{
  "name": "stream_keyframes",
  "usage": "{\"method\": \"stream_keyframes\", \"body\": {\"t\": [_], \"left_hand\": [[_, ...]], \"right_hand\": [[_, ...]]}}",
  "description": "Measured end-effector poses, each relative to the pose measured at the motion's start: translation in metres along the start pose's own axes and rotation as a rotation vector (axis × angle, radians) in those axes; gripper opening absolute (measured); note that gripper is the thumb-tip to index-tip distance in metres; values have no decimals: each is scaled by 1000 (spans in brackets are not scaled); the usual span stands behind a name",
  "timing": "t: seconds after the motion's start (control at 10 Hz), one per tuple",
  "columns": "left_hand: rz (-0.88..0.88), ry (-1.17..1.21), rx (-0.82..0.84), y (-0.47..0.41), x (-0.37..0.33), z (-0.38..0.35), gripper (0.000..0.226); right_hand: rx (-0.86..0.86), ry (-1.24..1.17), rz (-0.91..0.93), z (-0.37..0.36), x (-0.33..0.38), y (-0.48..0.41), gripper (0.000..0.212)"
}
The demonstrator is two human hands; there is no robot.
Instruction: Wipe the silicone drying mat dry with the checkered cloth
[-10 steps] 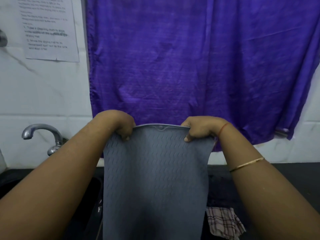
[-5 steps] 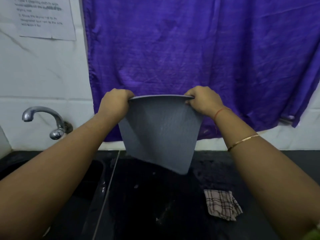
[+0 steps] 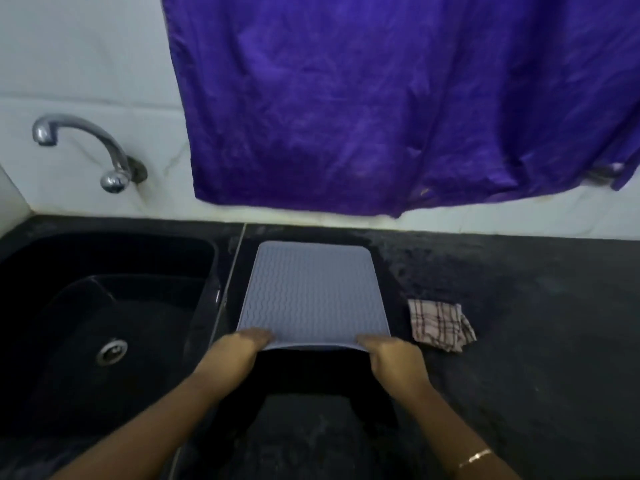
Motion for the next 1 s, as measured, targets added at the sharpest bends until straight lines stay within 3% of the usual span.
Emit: {"method": "stream_keyframes", "body": {"t": [0.1, 0.3, 0.4, 0.5, 0.6, 0.8, 0.9, 1.0], "left_hand": [[-21, -27, 84, 29, 3, -37, 46], [-125, -226, 25, 61, -1, -55, 65], [-167, -231, -11, 67, -4, -65, 57], [-148, -221, 83, 75, -7, -64, 42], [-115, -130, 213, 77, -7, -68, 98], [-81, -197, 263, 74, -11, -61, 74], [-114, -162, 97, 74, -10, -60, 66], [-77, -127, -33, 61, -12, -46, 49]], "right_hand": [[16, -20, 59, -18, 2, 38, 49], [113, -22, 74, -34, -4, 74, 44], [184, -115, 33, -32, -10, 81, 48], [248, -246, -30, -27, -13, 86, 49], [311, -380, -69, -21, -14, 88, 48], [305, -270, -27, -23, -18, 84, 36], [267, -221, 16, -22, -18, 77, 33], [290, -259, -81, -11, -12, 61, 27]]}}
Point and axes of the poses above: each hand's wrist, its own y-axis away from the middle knuckle, its own z-axis out of the back of the hand, x = y × z, the point moved 1 cm from there along -y, towards the middle knuckle, and after that the axes turned 8 degrees about -y, right-handed, at the moved point
